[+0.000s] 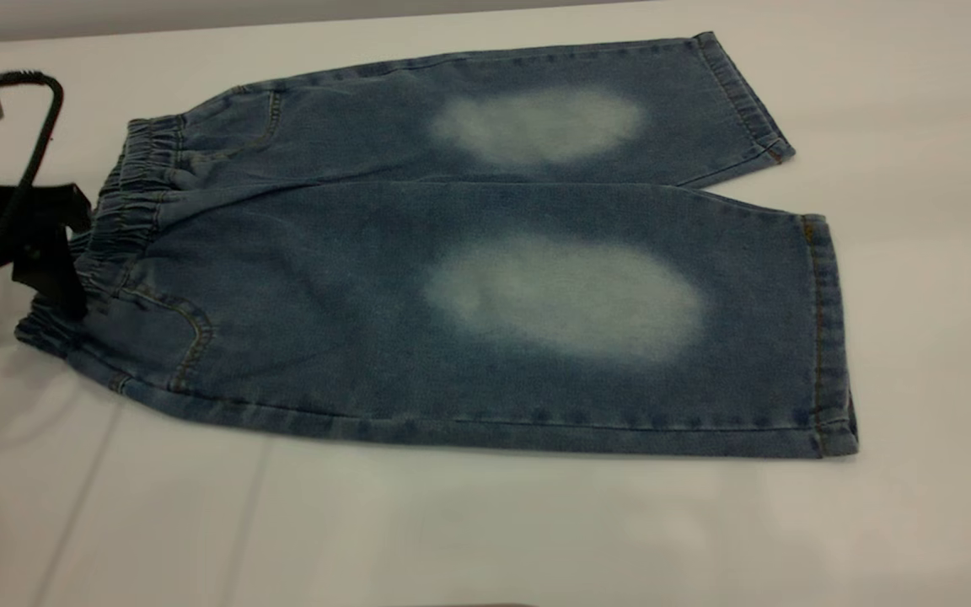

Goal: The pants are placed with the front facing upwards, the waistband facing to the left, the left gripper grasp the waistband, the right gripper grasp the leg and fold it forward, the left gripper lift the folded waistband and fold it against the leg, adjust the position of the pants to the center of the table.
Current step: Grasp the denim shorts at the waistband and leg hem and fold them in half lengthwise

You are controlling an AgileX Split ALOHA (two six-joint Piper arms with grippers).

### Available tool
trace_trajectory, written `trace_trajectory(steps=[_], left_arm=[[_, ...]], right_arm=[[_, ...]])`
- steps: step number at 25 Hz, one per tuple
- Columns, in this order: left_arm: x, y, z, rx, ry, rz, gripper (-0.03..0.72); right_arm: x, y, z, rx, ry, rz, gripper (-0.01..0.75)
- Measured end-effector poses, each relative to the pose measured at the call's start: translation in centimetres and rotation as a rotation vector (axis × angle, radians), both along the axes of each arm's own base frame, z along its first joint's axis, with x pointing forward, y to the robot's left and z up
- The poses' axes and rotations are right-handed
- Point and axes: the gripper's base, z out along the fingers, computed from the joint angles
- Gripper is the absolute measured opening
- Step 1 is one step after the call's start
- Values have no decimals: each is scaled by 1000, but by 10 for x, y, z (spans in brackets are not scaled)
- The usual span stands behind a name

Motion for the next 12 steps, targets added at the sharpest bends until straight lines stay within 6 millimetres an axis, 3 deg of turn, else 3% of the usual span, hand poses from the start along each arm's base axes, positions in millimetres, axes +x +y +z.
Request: trace_trajectory(steps=[8, 10, 12], left_arm=[[2, 0, -12, -3, 11, 8, 468], [3, -1, -12, -8, 8, 16, 403], [3, -1, -12, -13, 0, 28, 284]], right_arm=[[0, 0, 0, 0, 0, 0, 528], [0, 0, 0, 0, 0, 0, 528], [0, 0, 0, 0, 0, 0, 528]])
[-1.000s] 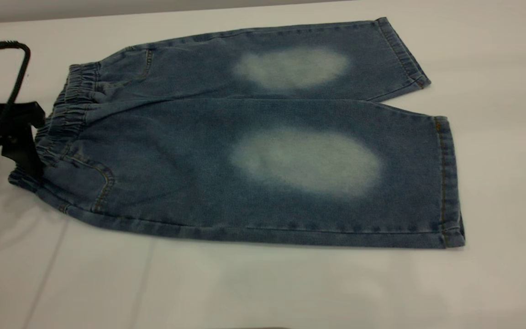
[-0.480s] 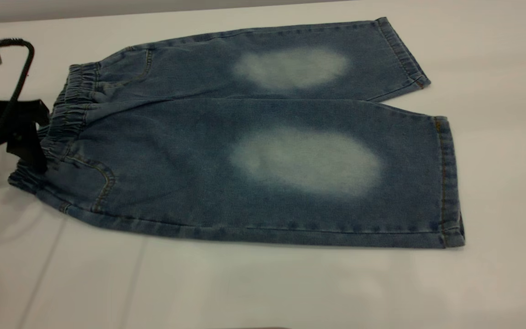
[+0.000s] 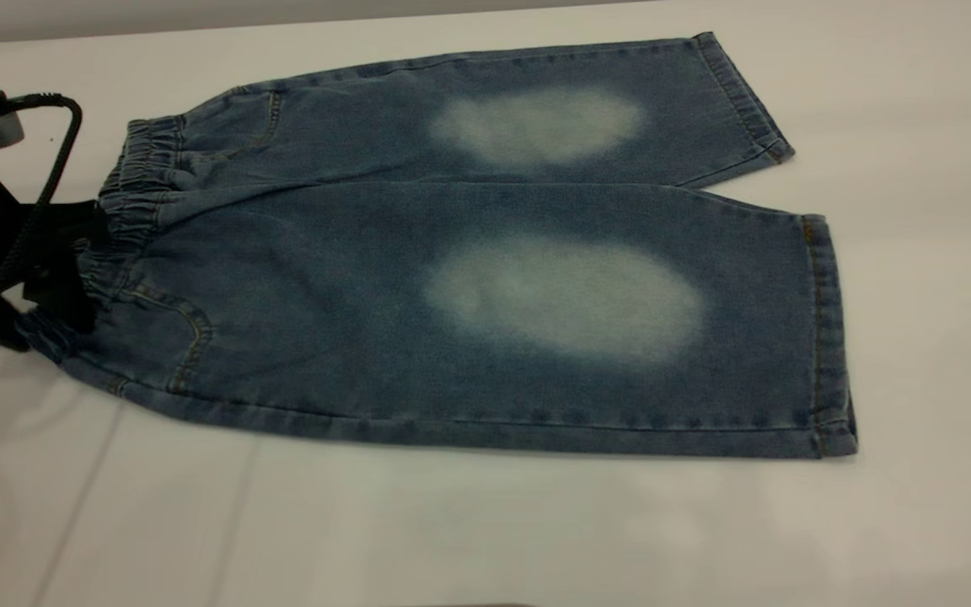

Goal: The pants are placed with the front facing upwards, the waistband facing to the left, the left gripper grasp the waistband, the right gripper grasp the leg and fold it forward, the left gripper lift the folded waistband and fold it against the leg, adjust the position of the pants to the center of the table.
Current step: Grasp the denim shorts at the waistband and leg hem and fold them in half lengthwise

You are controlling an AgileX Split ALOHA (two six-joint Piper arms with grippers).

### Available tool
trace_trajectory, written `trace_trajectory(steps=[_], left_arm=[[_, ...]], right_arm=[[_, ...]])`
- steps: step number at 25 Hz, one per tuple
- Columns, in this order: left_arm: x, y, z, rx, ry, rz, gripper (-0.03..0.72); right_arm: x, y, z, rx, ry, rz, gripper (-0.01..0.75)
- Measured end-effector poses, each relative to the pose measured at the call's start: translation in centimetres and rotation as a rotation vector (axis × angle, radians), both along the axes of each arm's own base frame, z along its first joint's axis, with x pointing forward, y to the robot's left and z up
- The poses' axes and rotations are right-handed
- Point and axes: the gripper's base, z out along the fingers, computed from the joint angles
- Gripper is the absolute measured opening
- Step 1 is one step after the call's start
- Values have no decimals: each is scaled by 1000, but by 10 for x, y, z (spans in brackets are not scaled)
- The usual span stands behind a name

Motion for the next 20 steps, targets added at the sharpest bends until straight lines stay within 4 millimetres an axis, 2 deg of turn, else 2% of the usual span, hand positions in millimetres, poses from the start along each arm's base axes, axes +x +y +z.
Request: trace_trajectory(steps=[2, 3, 4, 8, 12, 18, 20], left_arm=[[1, -1, 0, -2, -7, 2, 142], [1, -2, 1, -2, -11, -2, 90], [1, -3, 2, -2, -12, -3, 68], [2, -2, 8, -1, -18, -7, 59], [7, -3, 22, -3, -25, -13, 59], [15, -3, 34, -9, -5, -22, 59], [16, -3, 36, -8, 0, -28, 59]], right_arm=[[0, 0, 0, 1, 3, 1, 528], [0, 0, 0, 0, 3, 6, 528], [0, 1, 0, -2, 1, 14, 528], [5, 4, 4, -19, -15, 80, 528], [22, 7, 1, 7, 44, 133, 528], [60, 10, -39, 7, 242, 205, 528], [69, 16, -52, -12, 295, 256, 528]])
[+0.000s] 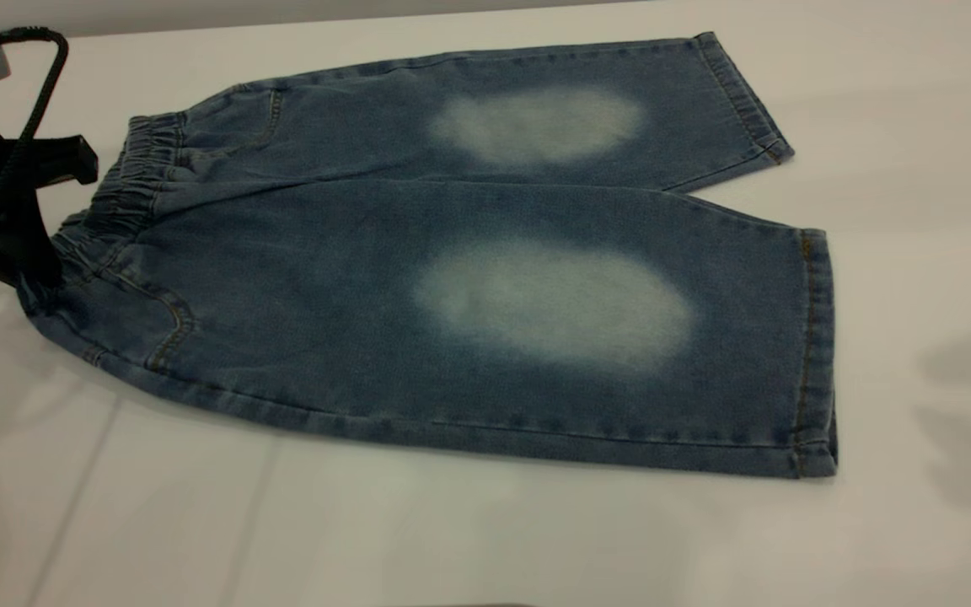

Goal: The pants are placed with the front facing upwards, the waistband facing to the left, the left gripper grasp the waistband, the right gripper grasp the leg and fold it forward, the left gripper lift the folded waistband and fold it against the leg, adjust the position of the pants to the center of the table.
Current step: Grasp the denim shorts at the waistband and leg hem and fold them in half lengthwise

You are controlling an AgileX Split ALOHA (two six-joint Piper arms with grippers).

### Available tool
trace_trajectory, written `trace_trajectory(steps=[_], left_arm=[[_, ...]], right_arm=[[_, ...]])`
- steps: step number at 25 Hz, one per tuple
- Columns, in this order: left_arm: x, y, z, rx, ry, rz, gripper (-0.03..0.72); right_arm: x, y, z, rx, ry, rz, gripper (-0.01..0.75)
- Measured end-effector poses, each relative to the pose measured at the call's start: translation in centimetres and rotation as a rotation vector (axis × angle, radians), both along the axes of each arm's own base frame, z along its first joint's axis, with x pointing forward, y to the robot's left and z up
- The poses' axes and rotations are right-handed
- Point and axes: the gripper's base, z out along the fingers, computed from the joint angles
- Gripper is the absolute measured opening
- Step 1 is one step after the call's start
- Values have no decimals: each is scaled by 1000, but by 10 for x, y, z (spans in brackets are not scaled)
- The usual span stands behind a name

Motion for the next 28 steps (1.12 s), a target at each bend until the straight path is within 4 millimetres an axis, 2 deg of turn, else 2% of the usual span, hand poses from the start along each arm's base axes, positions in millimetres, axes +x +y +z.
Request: trace_trajectory(steps=[6, 11, 18, 22, 28], left_arm=[[0, 0, 0, 6, 6, -20, 59], [0, 0, 0, 6, 6, -21, 59], [0, 0, 0, 6, 6, -21, 59], [0, 0, 0, 6, 6, -21, 59], [0, 0, 0, 6, 6, -21, 58]], right_arm=[[18, 35, -43, -95, 122, 200, 528], [19, 71, -73, -190, 172, 364, 528], [18, 106, -110, -318, 191, 494, 528], [20, 119, -132, -339, 192, 497, 528], [24, 122, -162, -361, 239, 495, 528]])
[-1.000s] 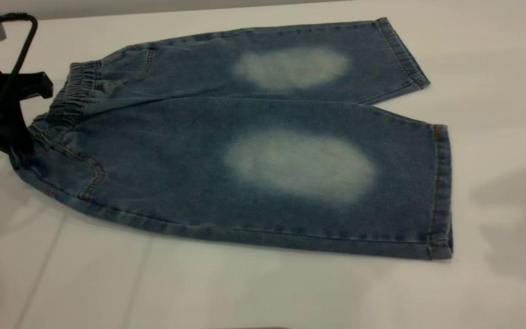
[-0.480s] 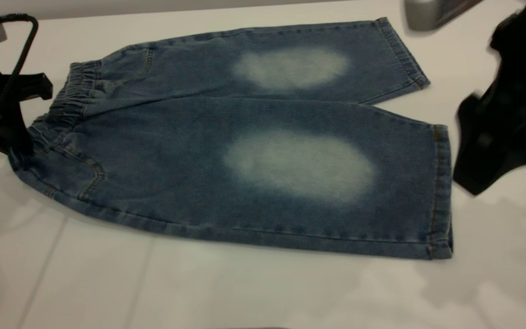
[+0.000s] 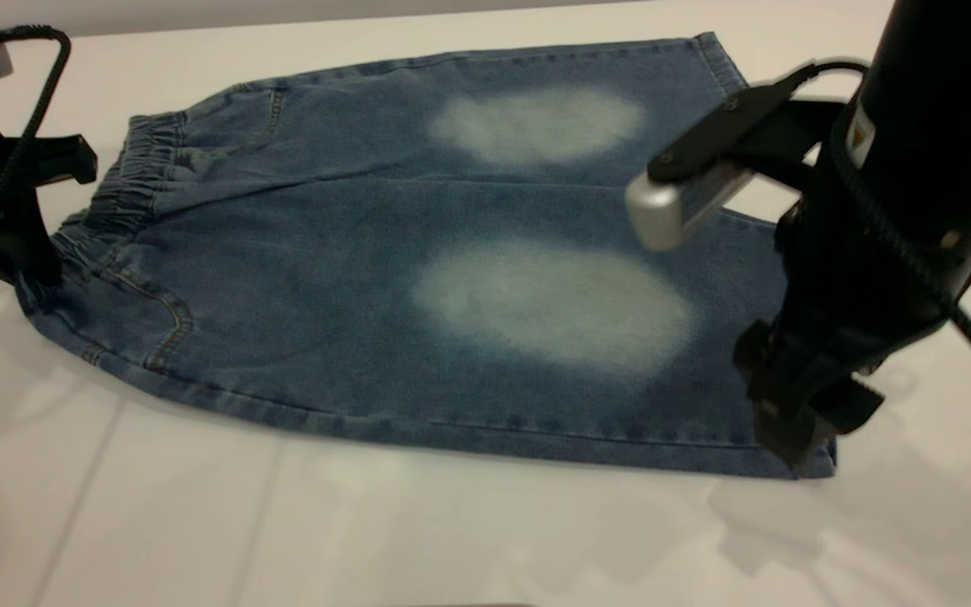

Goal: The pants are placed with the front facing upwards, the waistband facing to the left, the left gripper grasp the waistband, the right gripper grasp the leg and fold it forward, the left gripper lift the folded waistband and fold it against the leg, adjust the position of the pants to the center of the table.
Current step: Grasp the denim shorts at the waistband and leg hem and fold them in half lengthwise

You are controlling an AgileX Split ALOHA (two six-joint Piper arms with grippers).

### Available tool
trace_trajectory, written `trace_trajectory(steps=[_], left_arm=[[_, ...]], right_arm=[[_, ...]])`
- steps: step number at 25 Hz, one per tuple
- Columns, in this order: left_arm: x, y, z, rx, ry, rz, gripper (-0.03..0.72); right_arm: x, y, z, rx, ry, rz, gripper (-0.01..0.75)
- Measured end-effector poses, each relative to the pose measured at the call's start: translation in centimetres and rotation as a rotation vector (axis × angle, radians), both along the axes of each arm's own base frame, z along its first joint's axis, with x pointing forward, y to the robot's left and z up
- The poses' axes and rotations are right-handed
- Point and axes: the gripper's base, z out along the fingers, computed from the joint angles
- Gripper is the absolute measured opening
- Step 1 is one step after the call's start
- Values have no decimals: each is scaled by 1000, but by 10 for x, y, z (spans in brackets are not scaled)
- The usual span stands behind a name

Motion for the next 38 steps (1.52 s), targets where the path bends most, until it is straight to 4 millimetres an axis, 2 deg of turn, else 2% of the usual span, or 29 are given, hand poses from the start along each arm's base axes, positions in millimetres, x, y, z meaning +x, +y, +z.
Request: trace_trajectory(steps=[11, 19, 22, 26, 28, 32, 33, 38], left_arm=[[0, 0, 0, -1, 4, 0, 59], [0, 0, 0, -1, 4, 1, 59], [0, 0, 0, -1, 4, 1, 59], [0, 0, 0, -1, 4, 1, 59], [0, 0, 0, -1, 4, 1, 59], [0, 0, 0, -2, 4, 2, 59], [0, 0, 0, -2, 4, 2, 59], [-1, 0, 2, -5, 9, 4, 59]], right_arm=[[3, -1, -40, -43, 27, -10, 528], [7, -7, -48, -96, 12, -54, 527], [7, -7, -49, -96, 12, -60, 505], [8, -7, -49, -93, 10, -67, 393], [9, -6, -49, -92, 8, -68, 307], [9, -6, -51, -92, 11, -69, 87], [8, -6, -51, -93, 12, -69, 57], [11, -5, -47, -116, 35, -69, 32]])
